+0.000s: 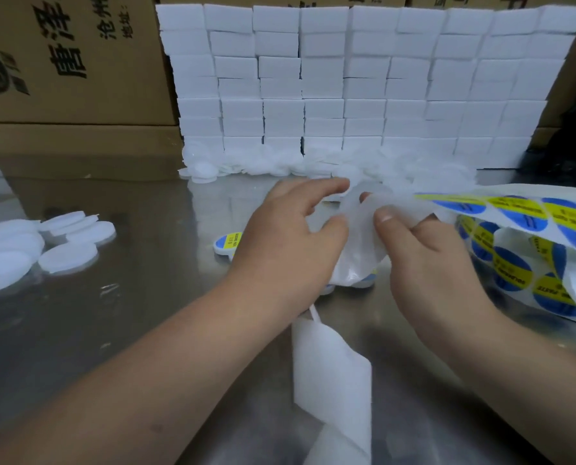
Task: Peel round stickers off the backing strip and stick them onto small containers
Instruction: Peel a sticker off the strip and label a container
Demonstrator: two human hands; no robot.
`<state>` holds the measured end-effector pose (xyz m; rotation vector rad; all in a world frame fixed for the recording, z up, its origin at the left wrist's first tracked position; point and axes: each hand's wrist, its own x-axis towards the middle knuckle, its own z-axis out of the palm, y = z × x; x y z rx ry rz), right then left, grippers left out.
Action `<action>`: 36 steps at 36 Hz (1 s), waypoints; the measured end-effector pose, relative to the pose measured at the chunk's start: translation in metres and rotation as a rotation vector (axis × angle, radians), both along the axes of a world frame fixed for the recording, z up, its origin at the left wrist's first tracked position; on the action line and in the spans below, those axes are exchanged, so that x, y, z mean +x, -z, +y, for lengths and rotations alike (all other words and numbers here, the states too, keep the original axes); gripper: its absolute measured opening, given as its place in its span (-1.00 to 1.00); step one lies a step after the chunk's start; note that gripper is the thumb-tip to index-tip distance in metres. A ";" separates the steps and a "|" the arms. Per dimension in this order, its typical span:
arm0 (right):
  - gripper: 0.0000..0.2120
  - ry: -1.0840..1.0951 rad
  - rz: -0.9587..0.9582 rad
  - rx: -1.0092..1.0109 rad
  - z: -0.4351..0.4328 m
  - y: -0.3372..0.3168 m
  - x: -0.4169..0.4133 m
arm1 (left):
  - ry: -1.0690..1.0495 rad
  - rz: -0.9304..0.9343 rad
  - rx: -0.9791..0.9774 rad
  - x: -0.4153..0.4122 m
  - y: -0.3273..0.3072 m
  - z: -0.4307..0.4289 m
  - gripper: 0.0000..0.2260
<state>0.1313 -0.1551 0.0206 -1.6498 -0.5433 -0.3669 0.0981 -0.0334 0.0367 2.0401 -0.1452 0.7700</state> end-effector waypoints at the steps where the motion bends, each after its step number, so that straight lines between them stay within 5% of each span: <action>1: -0.75 0.010 -0.026 -0.045 0.001 0.001 0.000 | 0.010 -0.044 0.034 -0.001 0.000 0.000 -0.71; 8: -0.79 -0.043 0.011 -0.247 0.003 0.007 -0.004 | 0.100 -0.064 0.368 -0.009 0.002 -0.005 -0.64; 16: -0.78 0.009 -0.072 -0.491 0.001 0.008 -0.004 | 0.131 -0.037 0.367 -0.013 -0.002 -0.007 -0.65; 22: -0.73 -0.072 -0.187 -0.471 0.001 0.004 -0.010 | 0.174 0.027 0.243 -0.015 -0.006 -0.008 -0.64; 31: -0.75 -0.137 -0.147 -0.384 -0.004 0.004 -0.005 | 0.310 0.109 -0.111 -0.013 -0.009 -0.004 -0.90; 36: -0.73 -0.182 -0.147 -0.430 -0.002 0.003 -0.010 | 0.171 0.074 -0.311 -0.008 -0.009 0.001 -0.77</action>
